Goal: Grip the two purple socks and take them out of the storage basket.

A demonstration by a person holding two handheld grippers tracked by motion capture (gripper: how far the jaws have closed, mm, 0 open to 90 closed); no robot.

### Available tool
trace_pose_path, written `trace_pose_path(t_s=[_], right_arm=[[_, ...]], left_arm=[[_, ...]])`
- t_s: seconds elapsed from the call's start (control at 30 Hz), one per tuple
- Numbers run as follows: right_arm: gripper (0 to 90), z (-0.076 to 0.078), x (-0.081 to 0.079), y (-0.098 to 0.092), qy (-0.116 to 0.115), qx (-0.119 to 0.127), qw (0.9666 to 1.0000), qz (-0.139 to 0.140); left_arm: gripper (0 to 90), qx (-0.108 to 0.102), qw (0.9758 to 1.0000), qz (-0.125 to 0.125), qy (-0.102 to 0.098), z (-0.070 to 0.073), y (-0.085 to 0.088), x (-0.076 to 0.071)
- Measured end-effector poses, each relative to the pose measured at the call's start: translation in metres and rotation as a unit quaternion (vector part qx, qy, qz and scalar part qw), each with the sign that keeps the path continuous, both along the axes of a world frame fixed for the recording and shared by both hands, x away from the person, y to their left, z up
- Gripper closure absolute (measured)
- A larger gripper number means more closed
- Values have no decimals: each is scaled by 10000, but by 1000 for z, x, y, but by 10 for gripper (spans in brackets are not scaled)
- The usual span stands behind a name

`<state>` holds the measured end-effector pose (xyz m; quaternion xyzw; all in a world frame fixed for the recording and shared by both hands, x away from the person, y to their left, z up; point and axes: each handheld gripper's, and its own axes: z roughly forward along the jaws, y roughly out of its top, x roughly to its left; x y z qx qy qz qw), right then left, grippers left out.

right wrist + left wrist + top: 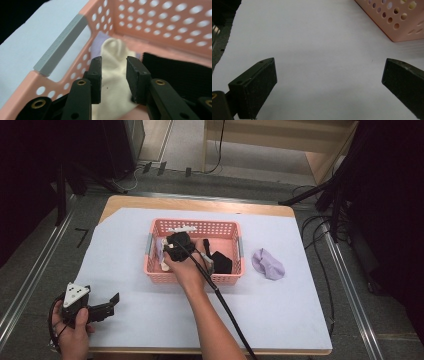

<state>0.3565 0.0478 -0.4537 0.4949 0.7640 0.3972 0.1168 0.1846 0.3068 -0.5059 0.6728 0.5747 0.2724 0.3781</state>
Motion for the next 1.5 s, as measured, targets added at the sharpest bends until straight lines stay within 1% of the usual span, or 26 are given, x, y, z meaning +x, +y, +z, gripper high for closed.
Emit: trace_pose_path(t_s=[0.07,0.1,0.13,0.2,0.23,0.27,0.3,0.33,0.47,0.63,0.73,0.87,0.9,1.0,1.03,1.07,1.13,1.17,1.2,1.23,1.27,1.3,1.33,1.37,1.43,1.5], right_arm=[[636,-1,2,5,186,-28,9998,83],[636,-1,2,5,186,-28,9998,83],[607,-3,4,10,386,-132,9989,219],[615,-5,5,15,614,-394,9970,264],[615,-5,5,15,614,-394,9970,264],[638,-6,7,16,698,-494,9960,253],[743,-7,9,16,837,-555,9949,134],[774,-7,9,15,871,-598,9944,45],[884,-6,12,6,826,-719,9939,-157],[894,-5,17,-11,905,-760,9921,-419],[895,-1,21,-34,807,-639,9918,-754],[895,4,21,-54,514,-512,9917,-1058],[887,6,21,-66,387,-476,9890,-1349],[730,9,21,-78,261,-481,9848,-1649],[730,9,21,-78,261,-481,9848,-1649],[680,13,19,-80,50,-179,9887,-1487],[662,17,15,-73,-140,189,9928,-1172],[662,17,15,-73,-140,189,9928,-1172],[661,20,11,-59,-93,353,9965,-756],[661,20,11,-59,-93,353,9965,-756],[671,19,10,-46,11,377,9984,-427],[671,19,10,-46,11,377,9984,-427],[679,16,10,-31,132,310,9992,-201],[679,16,10,-31,132,310,9992,-201],[678,11,12,-12,344,208,9992,-19],[677,5,15,-2,499,155,9986,-42]], left_arm=[[5,-5,10000,4,0,0,0,0],[5,-5,10000,4,0,0,0,0],[5,-5,10000,7,5,0,0,0],[5,-12,10000,9,6,0,0,0],[5,-12,10000,9,6,0,0,0],[5,-13,10000,10,1,0,0,0],[5,-18,10000,10,-1,0,0,0],[5,-19,10000,8,0,0,0,0],[5,-45,10000,5,-5,0,1,0],[5,-31,10000,-23,9,0,1,0],[5,-33,10000,-18,12,0,1,0],[6,-27,10000,-17,11,0,1,0],[5,-27,10000,-5,8,0,0,0],[5,-3,10000,-13,18,0,0,0],[5,-3,10000,-13,18,0,0,0],[5,-3,10000,-10,21,0,0,0],[5,5,10000,-9,29,0,0,0],[5,5,10000,-9,29,0,0,0],[5,23,10000,-9,33,0,0,0],[5,23,10000,-9,33,0,0,0],[5,-2,10000,-5,8,0,0,0],[5,-2,10000,-5,8,0,0,0],[5,-18,10000,-8,-2,0,0,0],[5,-18,10000,-8,-2,0,0,0],[5,-27,10000,-9,6,0,1,0],[5,-47,10000,-7,2,0,1,0]])
